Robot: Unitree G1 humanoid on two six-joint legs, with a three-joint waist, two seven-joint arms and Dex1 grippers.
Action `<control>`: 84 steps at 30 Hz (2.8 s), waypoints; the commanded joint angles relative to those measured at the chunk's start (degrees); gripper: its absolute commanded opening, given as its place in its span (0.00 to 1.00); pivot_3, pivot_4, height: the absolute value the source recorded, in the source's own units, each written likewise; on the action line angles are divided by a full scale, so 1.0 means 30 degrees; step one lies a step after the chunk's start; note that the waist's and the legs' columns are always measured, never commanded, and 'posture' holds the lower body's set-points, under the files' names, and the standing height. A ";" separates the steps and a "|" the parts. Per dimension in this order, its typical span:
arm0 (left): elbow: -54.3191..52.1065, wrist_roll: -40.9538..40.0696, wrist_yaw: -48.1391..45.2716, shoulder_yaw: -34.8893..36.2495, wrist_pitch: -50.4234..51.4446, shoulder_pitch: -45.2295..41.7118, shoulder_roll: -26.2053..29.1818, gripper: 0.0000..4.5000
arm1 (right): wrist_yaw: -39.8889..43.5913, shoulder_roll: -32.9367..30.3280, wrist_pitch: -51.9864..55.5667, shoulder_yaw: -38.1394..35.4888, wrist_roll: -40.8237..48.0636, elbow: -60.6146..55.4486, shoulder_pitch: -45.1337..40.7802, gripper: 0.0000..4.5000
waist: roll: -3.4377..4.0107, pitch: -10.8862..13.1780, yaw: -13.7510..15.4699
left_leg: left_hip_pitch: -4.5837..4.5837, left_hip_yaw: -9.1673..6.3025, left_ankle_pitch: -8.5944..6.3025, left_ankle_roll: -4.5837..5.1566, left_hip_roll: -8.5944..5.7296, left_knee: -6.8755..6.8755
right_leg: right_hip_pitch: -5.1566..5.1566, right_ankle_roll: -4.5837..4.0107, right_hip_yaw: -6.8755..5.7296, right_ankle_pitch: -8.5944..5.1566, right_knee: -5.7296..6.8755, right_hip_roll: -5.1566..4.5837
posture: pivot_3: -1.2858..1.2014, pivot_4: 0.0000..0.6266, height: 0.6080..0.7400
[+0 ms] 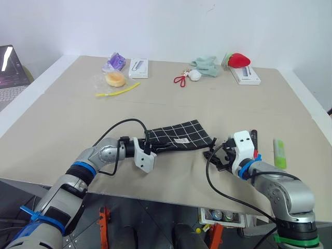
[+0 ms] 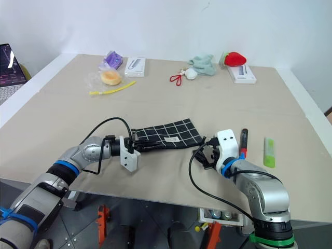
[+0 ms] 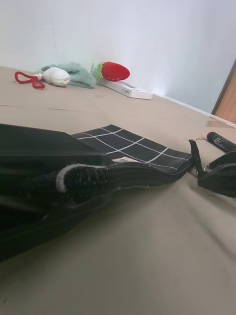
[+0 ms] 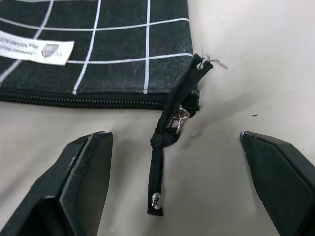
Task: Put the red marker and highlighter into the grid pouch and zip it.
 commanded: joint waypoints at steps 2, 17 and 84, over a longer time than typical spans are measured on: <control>-0.0153 0.0057 -0.0225 -0.0509 0.0213 0.0488 -0.0331 0.00 | -0.0227 0.0181 -0.0612 0.0563 -0.0529 0.0076 -0.0343 0.79 | 0.0000 0.0000 0.0000 | 0.0000 -0.0001 0.0000 0.0000 -0.0001 0.0000 | 0.0000 0.0000 -0.0002 0.0000 0.0000 0.0000 | 0.52 0.24 0.91; -0.1027 -0.1112 -0.0896 -0.0121 0.1136 0.1093 -0.0655 0.00 | 0.3298 -0.0119 -0.1400 0.3493 0.1033 -0.2866 0.0249 0.00 | -0.0001 0.0003 0.0017 | -0.0025 -0.0050 -0.0002 0.0000 -0.0012 -0.0030 | -0.0008 0.0009 -0.0038 -0.0038 -0.0004 -0.0005 | 0.52 0.24 0.91; -0.3549 -0.3971 -0.2770 0.0687 0.3655 0.2185 -0.0933 0.00 | 0.3896 -0.2064 -0.1084 0.0248 0.2977 -0.3069 0.1144 0.91 | -0.0033 0.0036 -0.0011 | -0.0124 -0.0211 -0.0006 -0.0003 -0.0024 -0.0054 | -0.0025 -0.0033 -0.0166 -0.0073 -0.0058 0.0004 | 0.52 0.24 0.91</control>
